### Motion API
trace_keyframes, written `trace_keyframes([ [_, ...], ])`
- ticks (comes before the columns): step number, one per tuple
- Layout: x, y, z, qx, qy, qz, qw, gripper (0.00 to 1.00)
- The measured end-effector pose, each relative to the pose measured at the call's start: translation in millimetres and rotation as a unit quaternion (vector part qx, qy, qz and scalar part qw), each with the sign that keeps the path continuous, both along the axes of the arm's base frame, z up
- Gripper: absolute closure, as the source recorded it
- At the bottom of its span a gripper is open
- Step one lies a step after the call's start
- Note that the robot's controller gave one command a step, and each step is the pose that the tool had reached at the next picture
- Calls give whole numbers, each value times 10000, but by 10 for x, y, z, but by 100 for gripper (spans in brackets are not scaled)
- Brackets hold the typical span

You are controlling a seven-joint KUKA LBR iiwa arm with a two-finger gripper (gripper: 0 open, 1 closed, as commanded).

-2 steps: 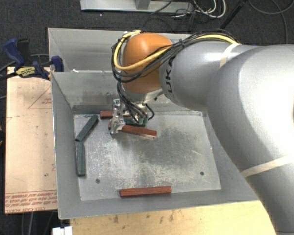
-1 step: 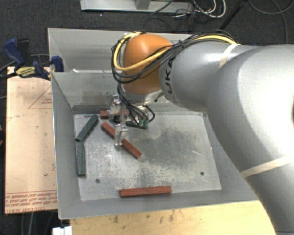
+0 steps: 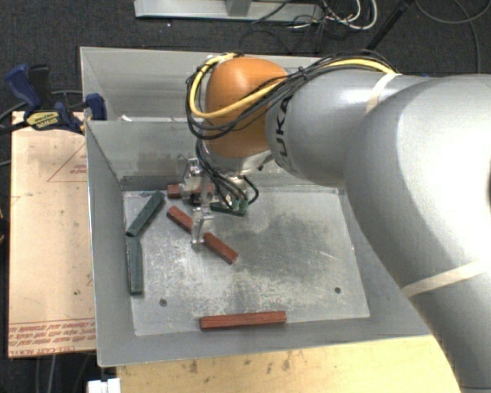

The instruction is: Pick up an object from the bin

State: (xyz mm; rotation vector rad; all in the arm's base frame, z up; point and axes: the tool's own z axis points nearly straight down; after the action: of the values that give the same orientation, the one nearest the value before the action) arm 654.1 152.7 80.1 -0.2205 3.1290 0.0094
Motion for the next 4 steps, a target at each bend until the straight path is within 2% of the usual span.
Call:
trace_keyframes([
  [1, 0, 0, 0, 0, 0, -3, 10000, 0],
  [2, -18, 428, -22, -2, -47, 407, 9992, 100],
  [3, -57, 432, -41, -16, 52, 418, 9991, 0],
  [4, -57, 431, -41, -18, 51, 419, 9991, 0],
])
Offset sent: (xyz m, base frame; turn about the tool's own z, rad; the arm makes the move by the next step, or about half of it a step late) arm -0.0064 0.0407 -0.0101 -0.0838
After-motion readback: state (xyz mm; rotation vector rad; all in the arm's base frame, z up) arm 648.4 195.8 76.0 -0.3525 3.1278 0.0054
